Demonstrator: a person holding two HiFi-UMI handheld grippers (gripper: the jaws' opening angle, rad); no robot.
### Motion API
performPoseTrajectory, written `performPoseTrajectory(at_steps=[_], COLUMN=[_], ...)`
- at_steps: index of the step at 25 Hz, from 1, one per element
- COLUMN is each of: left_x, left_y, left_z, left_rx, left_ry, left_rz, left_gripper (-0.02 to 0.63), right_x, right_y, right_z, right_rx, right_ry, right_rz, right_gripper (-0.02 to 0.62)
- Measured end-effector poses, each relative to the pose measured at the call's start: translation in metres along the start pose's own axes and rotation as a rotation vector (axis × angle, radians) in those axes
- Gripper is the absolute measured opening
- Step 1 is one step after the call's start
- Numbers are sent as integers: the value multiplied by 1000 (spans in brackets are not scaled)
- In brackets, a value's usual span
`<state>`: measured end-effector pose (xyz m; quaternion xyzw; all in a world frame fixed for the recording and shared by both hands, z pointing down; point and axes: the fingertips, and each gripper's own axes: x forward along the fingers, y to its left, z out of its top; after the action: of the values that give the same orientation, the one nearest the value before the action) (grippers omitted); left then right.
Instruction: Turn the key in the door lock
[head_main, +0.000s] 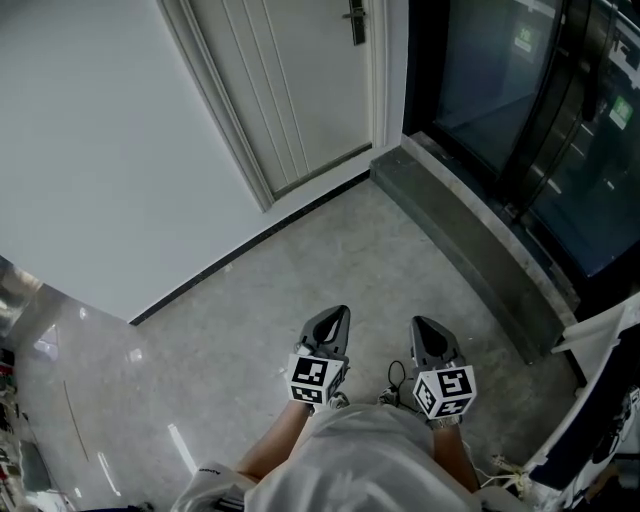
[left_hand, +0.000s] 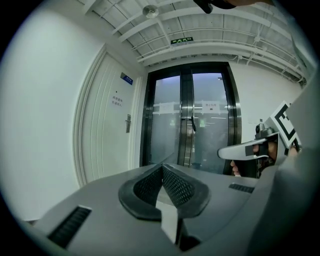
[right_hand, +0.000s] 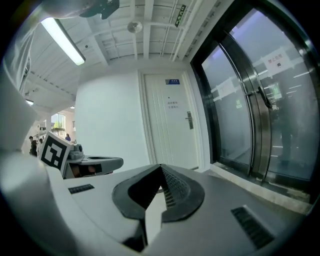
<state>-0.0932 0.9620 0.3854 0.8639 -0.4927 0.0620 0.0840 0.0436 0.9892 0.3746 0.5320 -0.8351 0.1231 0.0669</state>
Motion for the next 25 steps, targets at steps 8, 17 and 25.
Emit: performPoseTrajectory(at_steps=[8, 17, 25], left_x=[29, 58, 96], left_y=[-49, -52, -9], left_z=[-3, 2, -3], left_rx=[-8, -7, -22], left_ry=[12, 1, 11], left_rz=[54, 99, 77], left_gripper=[8, 8, 8], right_x=[-15, -2, 52], right_y=[-63, -117, -115], right_z=[4, 5, -2], right_rx=[67, 156, 146], right_ry=[-22, -44, 5], right_rz=[78, 48, 16], right_gripper=[2, 2, 2])
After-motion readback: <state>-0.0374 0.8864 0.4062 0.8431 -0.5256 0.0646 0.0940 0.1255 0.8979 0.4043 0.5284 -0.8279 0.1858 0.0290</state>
